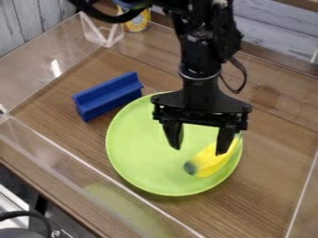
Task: Put the banana in the green plate
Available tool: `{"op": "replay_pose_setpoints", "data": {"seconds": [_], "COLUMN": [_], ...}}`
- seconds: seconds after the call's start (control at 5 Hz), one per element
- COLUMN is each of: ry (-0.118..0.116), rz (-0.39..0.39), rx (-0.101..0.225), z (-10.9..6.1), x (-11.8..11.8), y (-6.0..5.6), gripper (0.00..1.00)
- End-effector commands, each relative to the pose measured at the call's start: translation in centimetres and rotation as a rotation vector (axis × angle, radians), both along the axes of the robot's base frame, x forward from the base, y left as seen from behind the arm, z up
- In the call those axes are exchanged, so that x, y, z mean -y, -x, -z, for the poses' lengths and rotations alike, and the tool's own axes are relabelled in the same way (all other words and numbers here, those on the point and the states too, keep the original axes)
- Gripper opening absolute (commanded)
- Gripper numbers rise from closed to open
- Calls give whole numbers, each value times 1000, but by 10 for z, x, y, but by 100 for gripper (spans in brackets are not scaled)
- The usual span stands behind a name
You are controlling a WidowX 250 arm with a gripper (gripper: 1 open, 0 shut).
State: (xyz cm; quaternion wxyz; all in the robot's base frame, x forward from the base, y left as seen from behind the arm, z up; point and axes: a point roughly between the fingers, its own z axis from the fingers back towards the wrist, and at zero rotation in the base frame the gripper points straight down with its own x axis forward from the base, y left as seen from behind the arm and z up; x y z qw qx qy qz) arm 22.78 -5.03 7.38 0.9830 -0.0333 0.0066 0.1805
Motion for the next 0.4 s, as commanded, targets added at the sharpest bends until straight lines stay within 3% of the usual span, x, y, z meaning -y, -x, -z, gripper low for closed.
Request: {"op": "replay_pose_setpoints", "data": {"seconds": [0.0,0.2], "ry": [5,1], "rz": [5,29], "rx": [35,37], "z": [-14,-25], "x": [-3,-14], "y": [-11,-14], "gripper": [100,100]}}
